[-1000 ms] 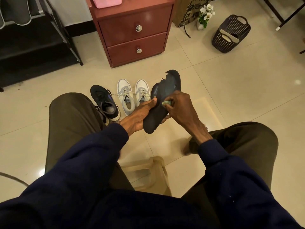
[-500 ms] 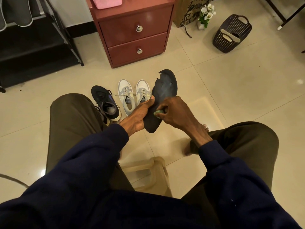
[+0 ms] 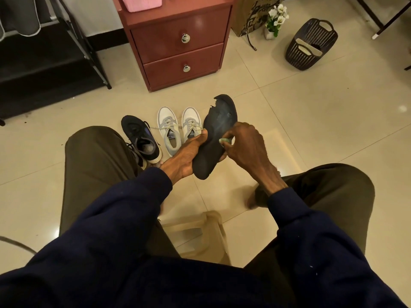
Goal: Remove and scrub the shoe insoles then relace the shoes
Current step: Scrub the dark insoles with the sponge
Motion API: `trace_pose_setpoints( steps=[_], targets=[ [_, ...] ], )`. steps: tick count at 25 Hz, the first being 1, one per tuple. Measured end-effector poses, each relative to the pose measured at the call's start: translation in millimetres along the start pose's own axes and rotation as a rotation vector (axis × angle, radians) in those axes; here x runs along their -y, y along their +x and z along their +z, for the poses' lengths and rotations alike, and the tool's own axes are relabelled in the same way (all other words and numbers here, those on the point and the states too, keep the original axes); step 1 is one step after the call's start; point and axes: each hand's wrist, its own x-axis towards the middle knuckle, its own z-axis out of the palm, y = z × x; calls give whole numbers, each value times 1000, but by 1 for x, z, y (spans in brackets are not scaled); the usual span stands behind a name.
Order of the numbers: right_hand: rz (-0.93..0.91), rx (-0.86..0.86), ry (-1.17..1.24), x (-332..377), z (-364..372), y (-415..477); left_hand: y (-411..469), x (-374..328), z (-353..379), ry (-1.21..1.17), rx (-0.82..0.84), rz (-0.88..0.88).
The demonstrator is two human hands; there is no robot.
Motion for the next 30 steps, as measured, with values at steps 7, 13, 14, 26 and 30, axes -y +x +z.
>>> trace_pose_setpoints(
  steps=[7, 13, 14, 26, 30],
  targets=[
    [-79, 294, 298, 21, -3, -4, -4, -3, -1, 27, 2, -9],
    [55, 6, 279, -6, -1, 1, -13, -5, 7, 22, 62, -79],
    [2, 95, 333, -2, -2, 0, -15, -5, 8, 21, 54, -74],
    [-116, 167, 343, 7, 7, -3, -8, -2, 4, 16, 77, -35],
    [-10, -69, 182, -6, 6, 5, -6, 0, 3, 14, 81, -65]
  ],
)
